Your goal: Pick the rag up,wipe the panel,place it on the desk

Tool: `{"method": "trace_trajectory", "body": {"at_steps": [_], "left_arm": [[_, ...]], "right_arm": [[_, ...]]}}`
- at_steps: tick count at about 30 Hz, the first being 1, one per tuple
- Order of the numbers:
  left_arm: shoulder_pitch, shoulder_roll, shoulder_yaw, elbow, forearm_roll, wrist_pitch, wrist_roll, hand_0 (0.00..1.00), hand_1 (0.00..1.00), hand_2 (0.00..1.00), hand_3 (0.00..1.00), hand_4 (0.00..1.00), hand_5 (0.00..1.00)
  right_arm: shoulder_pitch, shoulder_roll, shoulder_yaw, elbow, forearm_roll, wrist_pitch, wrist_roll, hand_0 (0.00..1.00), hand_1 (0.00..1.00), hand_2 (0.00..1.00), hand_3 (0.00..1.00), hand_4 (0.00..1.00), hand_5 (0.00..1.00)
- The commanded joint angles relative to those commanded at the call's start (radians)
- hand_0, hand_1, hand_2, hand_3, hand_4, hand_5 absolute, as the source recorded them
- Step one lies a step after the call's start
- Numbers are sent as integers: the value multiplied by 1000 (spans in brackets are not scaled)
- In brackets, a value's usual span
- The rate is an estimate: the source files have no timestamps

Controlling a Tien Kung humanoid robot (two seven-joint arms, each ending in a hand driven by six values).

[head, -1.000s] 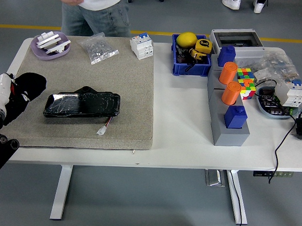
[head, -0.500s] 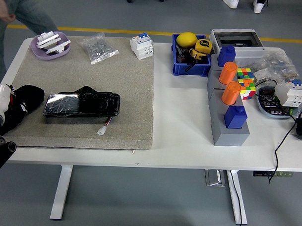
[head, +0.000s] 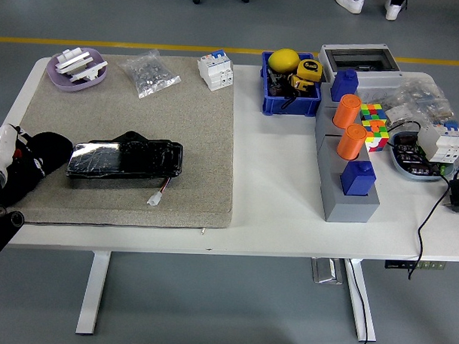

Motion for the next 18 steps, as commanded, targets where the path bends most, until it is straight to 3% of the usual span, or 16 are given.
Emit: {"method": "trace_trajectory", "body": {"at_steps": [1,2,18], "left_arm": [[0,1,0,0,0,-1,3,379,552,594,565,897,82],[-1,2,1,-1,1,-4,5,401,609,644,577,960,153],[4,11,-9,-50,-21,-46,28,415,633,708,625,998,165]], "right_arm": [[-1,0,-1,0,1,0,1,760,710,718,706,998,524],[-1,0,0,0,1,-1,0,760,709,717,707,998,524],[-3,-1,11,-2,-15,-4,-10,760,707,714,708,998,523]]}}
